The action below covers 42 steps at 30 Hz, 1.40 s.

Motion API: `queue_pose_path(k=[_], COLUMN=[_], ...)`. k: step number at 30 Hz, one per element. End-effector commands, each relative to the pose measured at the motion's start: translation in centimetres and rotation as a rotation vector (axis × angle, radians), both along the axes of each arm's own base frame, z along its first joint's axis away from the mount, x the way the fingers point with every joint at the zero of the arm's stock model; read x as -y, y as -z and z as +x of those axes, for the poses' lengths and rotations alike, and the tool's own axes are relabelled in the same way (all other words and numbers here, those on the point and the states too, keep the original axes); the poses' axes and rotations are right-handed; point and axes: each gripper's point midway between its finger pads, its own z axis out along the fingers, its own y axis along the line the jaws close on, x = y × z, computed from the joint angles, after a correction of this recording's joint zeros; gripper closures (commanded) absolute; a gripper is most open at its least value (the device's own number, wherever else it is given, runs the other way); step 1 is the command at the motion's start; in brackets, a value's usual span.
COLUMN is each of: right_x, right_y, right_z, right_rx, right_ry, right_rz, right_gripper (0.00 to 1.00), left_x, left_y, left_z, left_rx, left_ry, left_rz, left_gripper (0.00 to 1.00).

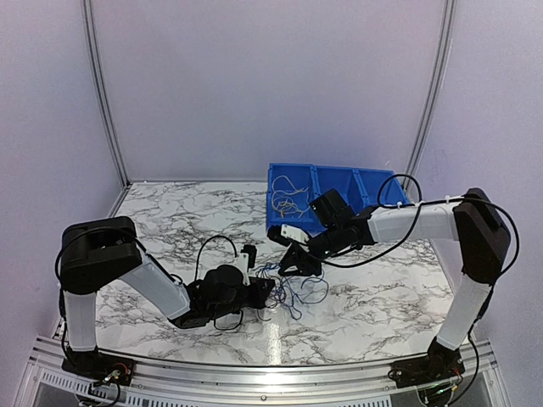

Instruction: Untangle the cables

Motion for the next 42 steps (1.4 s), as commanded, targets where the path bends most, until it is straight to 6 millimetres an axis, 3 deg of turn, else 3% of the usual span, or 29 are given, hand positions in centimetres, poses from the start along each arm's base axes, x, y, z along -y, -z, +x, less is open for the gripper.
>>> queue_pose_path(k=[1, 3, 6, 11, 13, 17, 20, 26, 27, 29, 32, 36, 38, 42], right_x=[0.7, 1.0, 1.2, 1.5, 1.4, 1.2, 1.2, 1.2, 1.2, 1.1, 1.2, 1.4, 1.5, 1.8], right_y=[-0.9, -1.0, -1.5, -2.1, -2.3, -2.3, -2.0, -2.3, -2.4, -2.5, -2.7, -3.1, -3.0, -2.9], right_z=[1.1, 1.2, 1.0, 0.3, 0.1, -0.1, -0.2, -0.5, -0.6, -0.7, -0.8, -0.8, -0.6, -0.4], right_rx=[0.001, -0.012, -0.018, -0.012, -0.023, -0.043, -0.051, -0.060, -0.065, -0.072, -0.081, -0.086, -0.089, -0.090], right_ry=[0.048, 0.051, 0.031, -0.002, -0.013, -0.023, -0.030, -0.040, -0.043, -0.047, -0.054, -0.057, -0.051, -0.045], right_rz=[0.025, 0.035, 0.060, 0.078, 0.084, 0.091, 0.085, 0.099, 0.102, 0.107, 0.115, 0.128, 0.126, 0.122], right_gripper=[0.82, 0.94, 1.00, 1.00, 1.00, 1.00, 1.00, 1.00, 1.00, 1.00, 1.00, 1.00, 1.00, 1.00], left_x=[-0.4, -0.5, -0.5, -1.2, -1.6, -0.3, -0.4, 0.8, 1.0, 1.1, 0.8, 1.6, 2.2, 1.5], left_y=[-1.1, -1.2, -1.1, -1.9, -3.3, -6.4, -7.6, -6.2, -5.9, -5.4, -4.7, -4.8, -5.1, -5.0], left_z=[0.0, 0.1, 0.0, 0.0, -0.1, -0.8, -0.3, 1.4, 1.5, 1.9, 2.3, 1.9, 1.3, 1.0], left_rx=[0.010, 0.011, 0.006, 0.037, 0.087, 0.232, 0.280, 0.293, 0.291, 0.287, 0.292, 0.330, 0.353, 0.353], left_ry=[-0.021, -0.029, -0.027, -0.048, -0.049, 0.024, -0.005, -0.036, -0.036, -0.044, -0.070, -0.009, 0.042, 0.040], left_rz=[-0.011, -0.012, -0.013, -0.005, 0.006, 0.048, 0.064, 0.182, 0.190, 0.198, 0.223, 0.213, 0.184, 0.187], left_gripper=[0.98, 0.98, 0.96, 0.63, 0.57, 0.52, 0.48, 0.51, 0.54, 0.71, 0.82, 0.80, 0.71, 0.67])
